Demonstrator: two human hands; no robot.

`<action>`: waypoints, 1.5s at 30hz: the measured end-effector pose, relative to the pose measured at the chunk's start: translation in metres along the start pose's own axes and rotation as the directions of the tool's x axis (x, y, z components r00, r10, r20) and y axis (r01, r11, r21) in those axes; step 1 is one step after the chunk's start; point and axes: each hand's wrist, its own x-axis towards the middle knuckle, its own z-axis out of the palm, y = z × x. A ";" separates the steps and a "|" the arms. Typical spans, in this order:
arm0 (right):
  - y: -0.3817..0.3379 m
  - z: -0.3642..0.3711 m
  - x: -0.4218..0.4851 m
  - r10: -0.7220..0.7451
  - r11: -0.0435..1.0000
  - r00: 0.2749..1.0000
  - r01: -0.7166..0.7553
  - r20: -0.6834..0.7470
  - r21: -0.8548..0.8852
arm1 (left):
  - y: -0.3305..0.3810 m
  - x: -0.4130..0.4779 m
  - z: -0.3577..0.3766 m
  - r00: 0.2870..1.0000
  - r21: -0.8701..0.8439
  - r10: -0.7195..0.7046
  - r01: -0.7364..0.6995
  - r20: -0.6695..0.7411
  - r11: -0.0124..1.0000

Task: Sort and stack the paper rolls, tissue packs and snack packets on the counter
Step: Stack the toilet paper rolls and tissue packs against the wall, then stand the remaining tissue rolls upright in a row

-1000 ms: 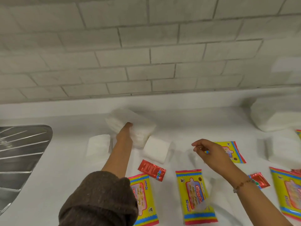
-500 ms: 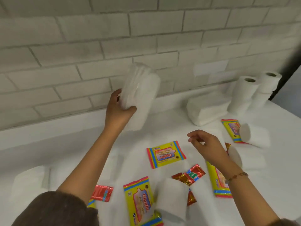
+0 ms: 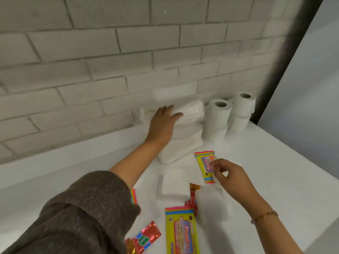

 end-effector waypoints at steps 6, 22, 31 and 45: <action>0.037 -0.022 0.026 0.022 0.999 1.000 -0.021 0.019 -0.046 | 0.015 0.005 0.069 0.992 0.111 0.009 -0.023 0.127 0.994; 0.059 -0.019 0.050 0.018 1.000 0.995 -0.016 0.094 -0.023 | 0.026 -0.013 0.088 0.987 0.195 0.015 -0.046 0.161 0.980; 0.061 -0.025 0.044 0.025 1.000 0.996 -0.024 0.086 -0.016 | 0.021 -0.016 0.072 0.977 0.185 0.000 -0.040 0.211 0.982; 0.073 -0.015 0.005 0.224 0.958 0.937 -0.162 0.267 -0.238 | 0.047 -0.129 0.069 0.867 -0.367 -0.499 0.465 0.003 0.806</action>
